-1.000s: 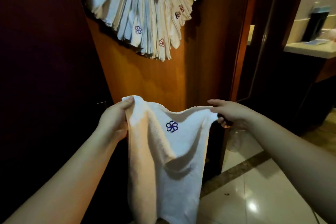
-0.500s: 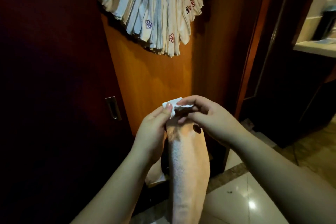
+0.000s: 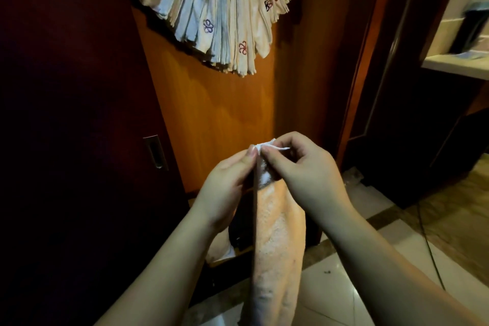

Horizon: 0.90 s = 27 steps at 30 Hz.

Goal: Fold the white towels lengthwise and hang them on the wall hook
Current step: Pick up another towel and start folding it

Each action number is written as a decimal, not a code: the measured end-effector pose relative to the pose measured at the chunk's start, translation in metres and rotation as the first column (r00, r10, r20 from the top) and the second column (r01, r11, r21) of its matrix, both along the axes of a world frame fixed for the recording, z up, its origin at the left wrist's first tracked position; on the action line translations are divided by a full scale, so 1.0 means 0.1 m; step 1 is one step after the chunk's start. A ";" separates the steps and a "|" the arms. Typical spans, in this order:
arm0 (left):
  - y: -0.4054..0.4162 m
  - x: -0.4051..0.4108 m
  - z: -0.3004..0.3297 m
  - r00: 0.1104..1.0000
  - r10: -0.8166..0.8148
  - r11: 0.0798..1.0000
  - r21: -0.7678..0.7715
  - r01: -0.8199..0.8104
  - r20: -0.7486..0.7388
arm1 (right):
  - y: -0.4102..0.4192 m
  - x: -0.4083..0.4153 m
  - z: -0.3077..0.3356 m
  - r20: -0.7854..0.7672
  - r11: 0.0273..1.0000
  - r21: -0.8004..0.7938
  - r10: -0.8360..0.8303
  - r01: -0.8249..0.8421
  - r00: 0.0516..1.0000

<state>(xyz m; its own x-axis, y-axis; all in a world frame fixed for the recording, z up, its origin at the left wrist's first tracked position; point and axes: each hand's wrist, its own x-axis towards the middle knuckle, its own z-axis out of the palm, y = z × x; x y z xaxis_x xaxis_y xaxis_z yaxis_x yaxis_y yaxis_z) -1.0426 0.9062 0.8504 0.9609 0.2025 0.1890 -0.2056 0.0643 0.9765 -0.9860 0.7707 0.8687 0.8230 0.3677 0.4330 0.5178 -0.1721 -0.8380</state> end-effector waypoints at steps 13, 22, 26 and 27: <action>0.25 0.06 0.04 0.998 0.065 0.982 0.178 -0.061 -0.019 | -0.27 0.36 0.31 -0.177 0.758 -0.575 0.254 -0.309 0.951; 0.60 -0.05 0.15 0.985 0.170 0.965 0.195 -0.174 0.036 | -0.38 0.76 -0.05 -0.299 0.290 -0.891 0.201 -0.348 0.933; 0.73 -0.12 0.10 0.965 0.260 0.943 0.203 -0.262 0.038 | -0.56 0.88 0.11 0.095 0.568 -0.823 0.162 -0.014 0.982; 0.77 -0.13 0.09 0.956 0.292 0.940 0.175 -0.294 0.040 | -0.58 0.87 0.14 0.150 0.689 -0.724 0.174 -0.011 0.973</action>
